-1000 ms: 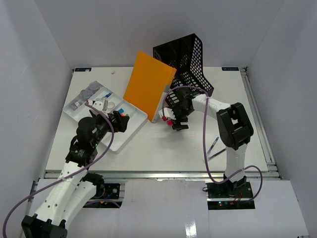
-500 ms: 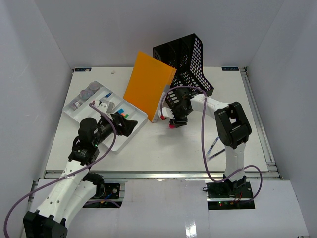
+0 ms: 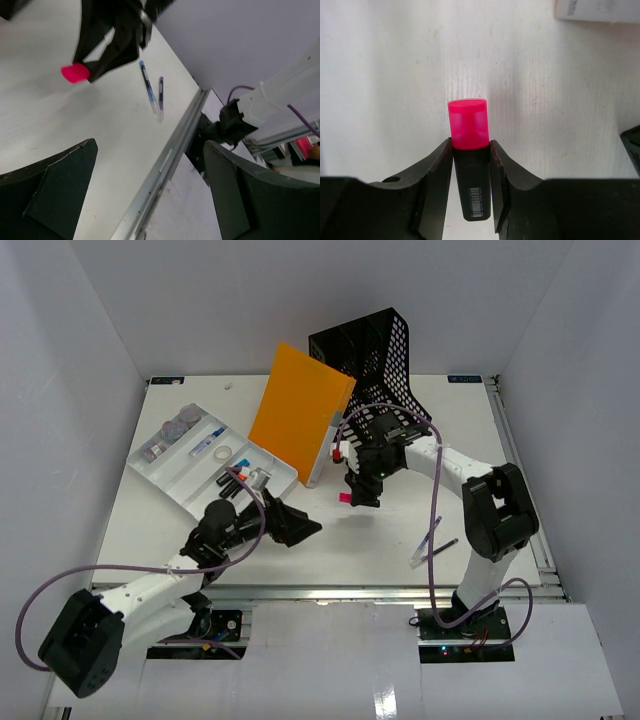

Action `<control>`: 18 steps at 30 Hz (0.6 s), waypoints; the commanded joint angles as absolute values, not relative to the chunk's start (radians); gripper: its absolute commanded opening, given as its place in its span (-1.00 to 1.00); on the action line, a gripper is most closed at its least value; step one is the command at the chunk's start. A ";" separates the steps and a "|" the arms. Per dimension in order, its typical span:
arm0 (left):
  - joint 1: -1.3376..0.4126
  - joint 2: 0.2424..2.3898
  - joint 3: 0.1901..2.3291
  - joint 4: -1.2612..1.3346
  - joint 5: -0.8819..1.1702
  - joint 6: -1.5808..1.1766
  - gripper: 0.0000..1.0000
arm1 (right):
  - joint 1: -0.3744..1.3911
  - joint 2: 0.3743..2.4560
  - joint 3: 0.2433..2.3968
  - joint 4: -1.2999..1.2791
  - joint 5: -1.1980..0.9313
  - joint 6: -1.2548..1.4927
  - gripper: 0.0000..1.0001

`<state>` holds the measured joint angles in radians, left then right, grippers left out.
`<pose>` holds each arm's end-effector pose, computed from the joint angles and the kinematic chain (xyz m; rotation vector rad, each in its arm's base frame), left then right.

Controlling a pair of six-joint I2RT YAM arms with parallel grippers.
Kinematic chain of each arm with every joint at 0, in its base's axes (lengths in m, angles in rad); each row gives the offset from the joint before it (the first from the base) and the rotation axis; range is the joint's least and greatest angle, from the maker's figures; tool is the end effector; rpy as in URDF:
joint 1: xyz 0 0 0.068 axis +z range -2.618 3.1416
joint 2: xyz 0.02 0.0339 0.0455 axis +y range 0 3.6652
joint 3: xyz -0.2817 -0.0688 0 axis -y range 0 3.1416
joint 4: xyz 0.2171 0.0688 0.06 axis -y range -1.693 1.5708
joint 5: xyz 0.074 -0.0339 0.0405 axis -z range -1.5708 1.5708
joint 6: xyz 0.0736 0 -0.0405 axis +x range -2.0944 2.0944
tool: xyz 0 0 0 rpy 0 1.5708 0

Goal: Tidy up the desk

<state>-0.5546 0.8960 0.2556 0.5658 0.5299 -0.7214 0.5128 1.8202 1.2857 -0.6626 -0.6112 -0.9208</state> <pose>0.1428 -0.1322 0.2416 0.2982 1.8099 -1.3709 0.2894 0.2114 0.2025 -1.8064 1.8394 0.6965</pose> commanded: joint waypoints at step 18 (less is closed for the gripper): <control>-0.805 1.514 0.736 0.758 0.176 -0.811 0.96 | 0.377 1.414 1.112 -0.210 -0.620 0.152 -0.85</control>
<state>-0.7980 1.4777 0.6463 0.7625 0.2100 -0.8130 0.3750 1.4564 1.1183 -0.3326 -0.6072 -0.0080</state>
